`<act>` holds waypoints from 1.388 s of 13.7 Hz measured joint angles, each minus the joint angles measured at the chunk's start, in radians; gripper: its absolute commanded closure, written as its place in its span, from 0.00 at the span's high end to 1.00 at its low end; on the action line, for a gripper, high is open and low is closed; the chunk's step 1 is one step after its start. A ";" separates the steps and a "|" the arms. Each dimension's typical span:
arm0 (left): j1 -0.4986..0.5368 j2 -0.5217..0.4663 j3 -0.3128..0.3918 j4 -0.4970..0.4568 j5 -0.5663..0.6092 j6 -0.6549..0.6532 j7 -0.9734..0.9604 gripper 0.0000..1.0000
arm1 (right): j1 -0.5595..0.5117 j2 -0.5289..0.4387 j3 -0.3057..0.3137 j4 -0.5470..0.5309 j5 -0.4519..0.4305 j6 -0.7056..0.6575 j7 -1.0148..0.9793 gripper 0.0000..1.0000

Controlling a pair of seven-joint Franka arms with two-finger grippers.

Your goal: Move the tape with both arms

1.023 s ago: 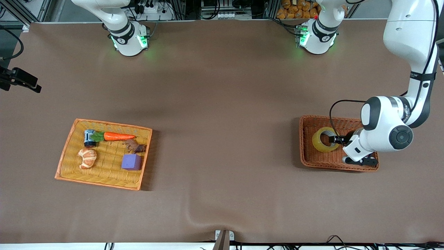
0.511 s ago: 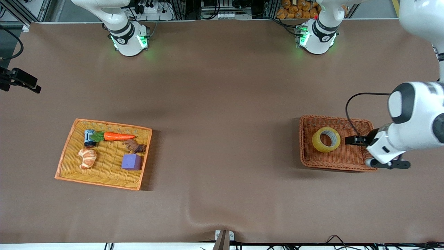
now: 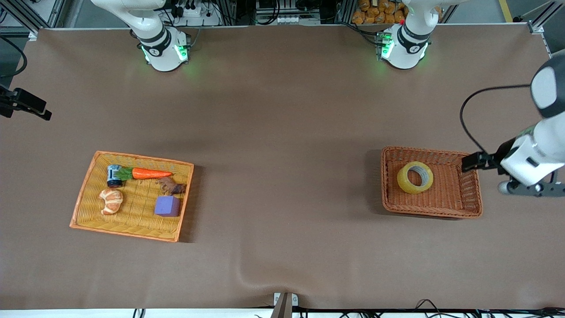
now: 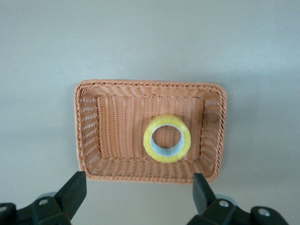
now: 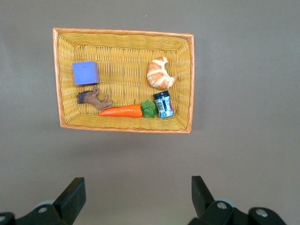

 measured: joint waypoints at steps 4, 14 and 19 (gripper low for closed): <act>0.000 -0.077 -0.003 -0.001 0.000 -0.077 0.000 1.00 | -0.003 0.001 0.003 0.000 0.000 0.000 0.000 1.00; 0.000 -0.118 -0.020 -0.002 0.000 -0.131 0.000 1.00 | -0.003 0.002 0.005 0.000 0.000 0.000 0.000 1.00; -0.012 -0.151 -0.012 -0.002 0.000 -0.162 0.000 1.00 | -0.003 0.001 0.005 0.000 0.000 0.000 0.000 1.00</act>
